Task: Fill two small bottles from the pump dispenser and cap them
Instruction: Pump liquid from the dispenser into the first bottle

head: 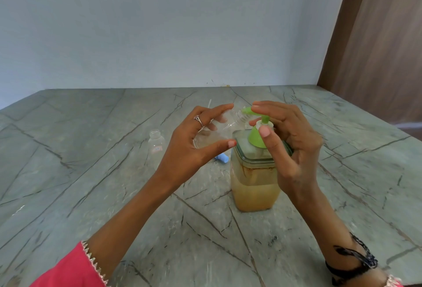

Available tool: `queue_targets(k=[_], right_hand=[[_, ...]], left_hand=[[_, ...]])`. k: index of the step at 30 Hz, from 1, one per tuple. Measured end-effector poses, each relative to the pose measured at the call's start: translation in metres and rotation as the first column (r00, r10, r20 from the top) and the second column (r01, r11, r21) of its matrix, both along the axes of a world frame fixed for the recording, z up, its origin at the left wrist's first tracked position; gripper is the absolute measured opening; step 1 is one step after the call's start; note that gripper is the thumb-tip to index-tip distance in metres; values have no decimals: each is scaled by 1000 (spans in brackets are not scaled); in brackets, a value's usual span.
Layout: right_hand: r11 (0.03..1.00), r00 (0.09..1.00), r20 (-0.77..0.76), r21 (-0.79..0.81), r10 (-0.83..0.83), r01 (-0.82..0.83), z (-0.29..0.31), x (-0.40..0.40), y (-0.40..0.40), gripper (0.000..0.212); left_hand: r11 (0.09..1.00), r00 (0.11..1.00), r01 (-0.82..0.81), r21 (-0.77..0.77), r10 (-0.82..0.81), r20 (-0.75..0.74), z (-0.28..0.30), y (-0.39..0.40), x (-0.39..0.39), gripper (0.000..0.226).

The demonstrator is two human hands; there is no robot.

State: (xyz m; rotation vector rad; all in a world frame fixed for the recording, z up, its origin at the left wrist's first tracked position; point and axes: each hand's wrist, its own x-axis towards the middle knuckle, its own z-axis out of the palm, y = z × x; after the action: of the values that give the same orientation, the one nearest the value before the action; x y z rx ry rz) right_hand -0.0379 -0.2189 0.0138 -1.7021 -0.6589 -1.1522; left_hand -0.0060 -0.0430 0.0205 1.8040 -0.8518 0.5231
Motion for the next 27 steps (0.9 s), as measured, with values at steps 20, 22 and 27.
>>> queue_targets(k=[20, 22, 27], right_hand=[[998, 998, 19, 35, -55, 55, 6, 0, 3, 12], [999, 999, 22, 23, -48, 48, 5, 0, 3, 14], [1000, 1000, 12, 3, -16, 16, 1, 1, 0, 22]], left_hand=[[998, 1000, -9, 56, 8, 20, -1, 3, 1, 54], [999, 1000, -4, 46, 3, 9, -1, 2, 0, 52], [1000, 1000, 4, 14, -4, -7, -1, 1, 0, 51]])
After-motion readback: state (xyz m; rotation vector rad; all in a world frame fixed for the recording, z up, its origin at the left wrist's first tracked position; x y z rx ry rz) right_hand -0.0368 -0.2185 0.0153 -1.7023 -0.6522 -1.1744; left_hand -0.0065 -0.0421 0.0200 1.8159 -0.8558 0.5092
